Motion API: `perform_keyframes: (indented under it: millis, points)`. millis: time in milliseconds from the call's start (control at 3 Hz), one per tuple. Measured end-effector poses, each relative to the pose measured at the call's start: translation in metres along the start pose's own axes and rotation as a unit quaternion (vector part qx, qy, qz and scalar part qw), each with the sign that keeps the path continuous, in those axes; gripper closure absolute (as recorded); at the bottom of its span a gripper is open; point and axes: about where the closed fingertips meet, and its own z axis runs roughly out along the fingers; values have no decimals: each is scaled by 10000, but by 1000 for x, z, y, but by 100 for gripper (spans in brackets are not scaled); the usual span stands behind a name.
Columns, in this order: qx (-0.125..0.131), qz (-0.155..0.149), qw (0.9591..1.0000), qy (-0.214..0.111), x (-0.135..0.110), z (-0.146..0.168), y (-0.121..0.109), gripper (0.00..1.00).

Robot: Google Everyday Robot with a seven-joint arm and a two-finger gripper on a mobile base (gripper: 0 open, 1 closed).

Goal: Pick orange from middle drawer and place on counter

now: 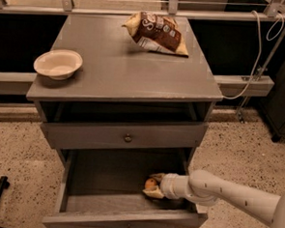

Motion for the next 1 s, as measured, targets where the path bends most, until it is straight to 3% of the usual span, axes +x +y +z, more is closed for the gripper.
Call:
perform_keyframes:
  millis: [333,667,1000]
  points:
    - [-41,175,9991,-380,-9,-5,-6,78]
    - [-36,54,9915,-1299,-52,-48,-17,99]
    - [-83,-799,9775,-1951,-111,-132,-5,100]
